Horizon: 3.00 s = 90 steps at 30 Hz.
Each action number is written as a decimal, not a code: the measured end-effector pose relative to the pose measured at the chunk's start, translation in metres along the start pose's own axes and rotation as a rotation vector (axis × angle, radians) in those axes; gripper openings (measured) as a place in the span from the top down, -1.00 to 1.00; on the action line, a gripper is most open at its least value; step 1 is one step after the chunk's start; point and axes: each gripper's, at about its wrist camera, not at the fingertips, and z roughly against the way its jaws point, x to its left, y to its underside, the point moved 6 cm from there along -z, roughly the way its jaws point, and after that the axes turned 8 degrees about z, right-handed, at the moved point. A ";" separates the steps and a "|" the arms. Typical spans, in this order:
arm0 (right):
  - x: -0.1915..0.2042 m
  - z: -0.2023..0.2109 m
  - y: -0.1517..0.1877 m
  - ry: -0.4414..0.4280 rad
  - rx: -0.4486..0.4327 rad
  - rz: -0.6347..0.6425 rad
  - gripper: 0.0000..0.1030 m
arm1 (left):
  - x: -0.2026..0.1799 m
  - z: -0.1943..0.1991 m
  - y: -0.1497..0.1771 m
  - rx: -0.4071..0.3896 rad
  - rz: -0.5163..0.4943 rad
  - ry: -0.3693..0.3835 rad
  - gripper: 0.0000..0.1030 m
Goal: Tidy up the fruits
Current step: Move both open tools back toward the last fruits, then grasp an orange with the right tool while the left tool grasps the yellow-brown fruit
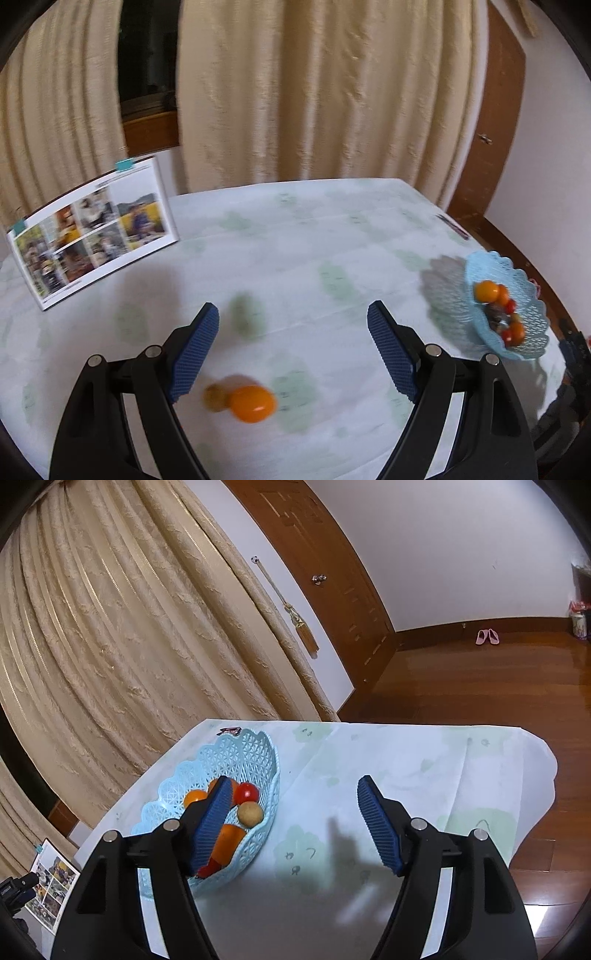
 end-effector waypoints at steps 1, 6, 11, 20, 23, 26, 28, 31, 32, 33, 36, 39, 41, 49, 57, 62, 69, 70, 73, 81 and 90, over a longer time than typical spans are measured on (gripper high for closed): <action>0.003 0.001 0.001 -0.001 0.004 0.006 -0.39 | 0.007 0.001 0.000 0.001 0.006 -0.009 -0.60; 0.026 0.009 0.002 -0.043 0.006 0.050 -0.39 | 0.040 -0.002 0.010 0.021 0.048 -0.060 -0.60; 0.075 0.023 0.004 -0.136 -0.010 0.172 -0.39 | 0.062 -0.010 0.027 0.056 0.080 -0.088 -0.60; 0.197 0.022 0.064 -0.461 0.204 0.457 -0.41 | 0.098 -0.011 0.042 0.072 0.163 -0.120 -0.60; 0.239 0.022 0.090 -0.569 0.287 0.542 -0.41 | 0.106 -0.007 0.043 0.064 0.175 -0.126 -0.60; 0.277 0.022 0.121 -0.649 0.367 0.627 -0.41 | 0.115 -0.002 0.044 0.056 0.194 -0.129 -0.60; 0.297 0.024 0.142 -0.685 0.415 0.683 -0.41 | 0.119 0.001 0.044 0.049 0.203 -0.134 -0.60; 0.322 0.025 0.167 -0.734 0.467 0.743 -0.41 | 0.127 0.006 0.045 0.040 0.216 -0.138 -0.60; 0.332 0.024 0.174 -0.747 0.485 0.761 -0.41 | 0.130 0.007 0.045 0.036 0.223 -0.139 -0.60; 0.338 0.024 0.180 -0.759 0.499 0.773 -0.41 | 0.131 0.008 0.044 0.035 0.227 -0.139 -0.60; 0.357 0.024 0.195 -0.781 0.528 0.811 -0.41 | 0.137 0.012 0.043 0.025 0.242 -0.139 -0.60; 0.371 0.020 0.205 -0.792 0.549 0.838 -0.41 | 0.141 0.014 0.042 0.017 0.252 -0.140 -0.60; 0.379 0.016 0.210 -0.797 0.558 0.857 -0.41 | 0.141 0.015 0.042 0.012 0.248 -0.145 -0.60; 0.400 0.001 0.232 -0.789 0.598 0.920 -0.18 | 0.144 0.014 0.044 0.016 0.248 -0.158 -0.60; 0.391 -0.008 0.232 -0.756 0.612 0.908 0.16 | 0.137 0.000 0.053 0.051 0.229 -0.148 -0.60; 0.369 -0.007 0.213 -0.722 0.573 0.863 0.16 | 0.120 -0.016 0.064 0.098 0.191 -0.119 -0.60; 0.331 -0.013 0.180 -0.648 0.514 0.768 0.16 | 0.092 -0.034 0.074 0.141 0.120 -0.082 -0.56; 0.326 -0.013 0.174 -0.645 0.504 0.753 0.16 | 0.089 -0.037 0.076 0.147 0.111 -0.082 -0.53; 0.318 -0.010 0.162 -0.640 0.479 0.724 0.16 | 0.083 -0.047 0.080 0.179 0.103 -0.075 -0.29; 0.293 -0.001 0.128 -0.621 0.403 0.650 0.16 | 0.080 -0.060 0.080 0.191 0.090 -0.093 0.38; 0.246 0.005 0.074 -0.546 0.295 0.533 0.16 | 0.068 -0.052 0.076 0.189 0.084 -0.070 0.49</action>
